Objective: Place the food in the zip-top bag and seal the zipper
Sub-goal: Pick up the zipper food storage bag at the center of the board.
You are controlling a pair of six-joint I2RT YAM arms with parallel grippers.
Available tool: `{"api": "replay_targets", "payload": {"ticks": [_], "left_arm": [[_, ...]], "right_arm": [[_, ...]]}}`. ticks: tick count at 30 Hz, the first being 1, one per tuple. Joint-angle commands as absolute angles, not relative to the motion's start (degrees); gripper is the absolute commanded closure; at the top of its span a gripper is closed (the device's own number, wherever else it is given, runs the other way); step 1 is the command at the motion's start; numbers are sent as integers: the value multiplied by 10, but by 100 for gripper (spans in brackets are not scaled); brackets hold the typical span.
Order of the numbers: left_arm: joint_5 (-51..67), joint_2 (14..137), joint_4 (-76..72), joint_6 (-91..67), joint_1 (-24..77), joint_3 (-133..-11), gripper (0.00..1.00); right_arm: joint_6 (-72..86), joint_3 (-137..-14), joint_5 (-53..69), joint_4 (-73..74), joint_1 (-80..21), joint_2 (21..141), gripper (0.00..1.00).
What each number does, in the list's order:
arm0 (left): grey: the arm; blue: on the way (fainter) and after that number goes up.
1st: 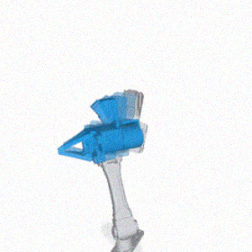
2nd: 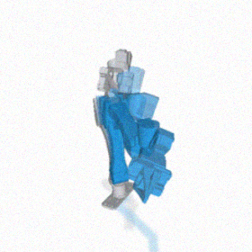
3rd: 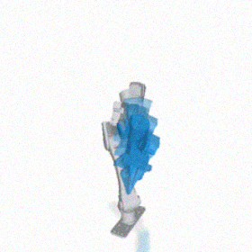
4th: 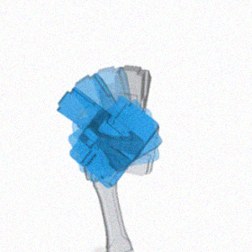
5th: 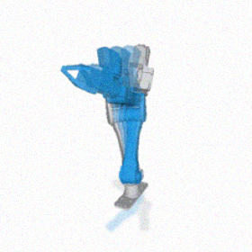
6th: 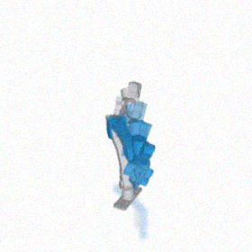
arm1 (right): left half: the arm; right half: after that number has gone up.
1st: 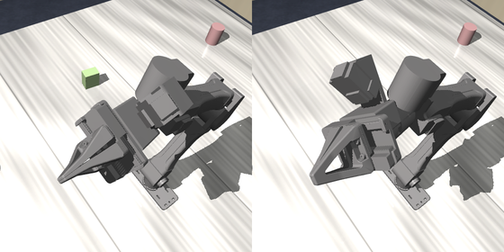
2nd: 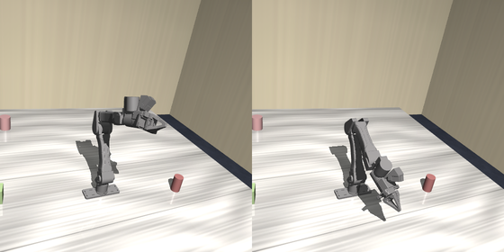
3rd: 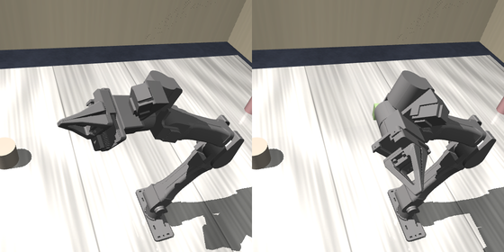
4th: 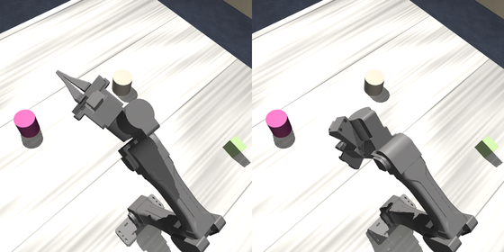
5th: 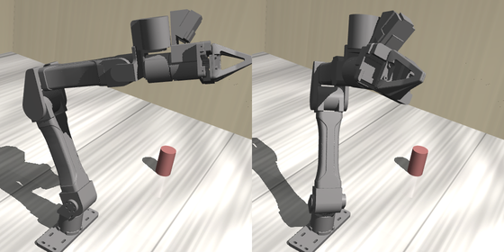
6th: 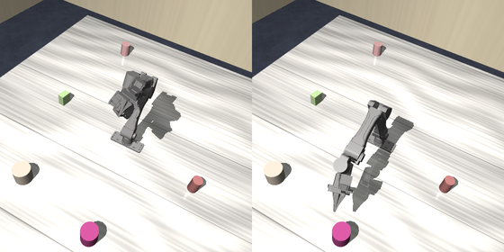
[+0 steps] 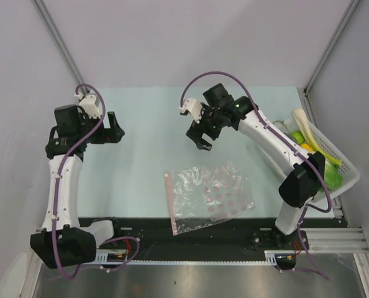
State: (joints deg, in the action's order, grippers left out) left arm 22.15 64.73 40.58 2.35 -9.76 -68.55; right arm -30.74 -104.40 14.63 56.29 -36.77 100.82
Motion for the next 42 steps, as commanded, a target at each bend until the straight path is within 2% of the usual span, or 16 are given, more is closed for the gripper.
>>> {"api": "replay_targets", "payload": {"ticks": [1, 7, 23, 26, 27, 29, 30, 32, 33, 38, 39, 42], "left_arm": [[212, 613, 417, 17, -97, -679, 0], [121, 605, 430, 16, -97, -647, 0], [105, 576, 421, 4, -97, -615, 0], [112, 572, 416, -13, -98, -609, 0], [117, 569, 414, -19, -98, -606, 0], [141, 557, 402, -27, -98, -598, 0], [155, 552, 399, -32, -98, -595, 0], [199, 538, 383, -37, -98, -585, 0], [214, 534, 378, -42, -98, -582, 0], [321, 526, 339, -38, -98, -567, 0], [363, 527, 336, -30, -98, -566, 0], [421, 524, 305, -42, -98, -558, 0]], "right_arm": [[-352, -1010, 180, 561, -390, 1041, 0], [-395, -929, 164, 508, -446, 1070, 0], [-444, -937, 178, 484, -483, 1192, 2], [-453, -937, 182, 482, -483, 1206, 16], [-454, -937, 182, 480, -482, 1208, 35], [-448, -938, 187, 476, -477, 1201, 53], [-447, -939, 205, 473, -468, 1184, 66], [-438, -941, 228, 468, -455, 1163, 82], [-433, -943, 252, 458, -441, 1149, 100], [-384, -921, 371, 379, -383, 1033, 100], [-377, -912, 426, 342, -373, 1016, 100], [-359, -866, 477, 262, -345, 946, 100]]}}
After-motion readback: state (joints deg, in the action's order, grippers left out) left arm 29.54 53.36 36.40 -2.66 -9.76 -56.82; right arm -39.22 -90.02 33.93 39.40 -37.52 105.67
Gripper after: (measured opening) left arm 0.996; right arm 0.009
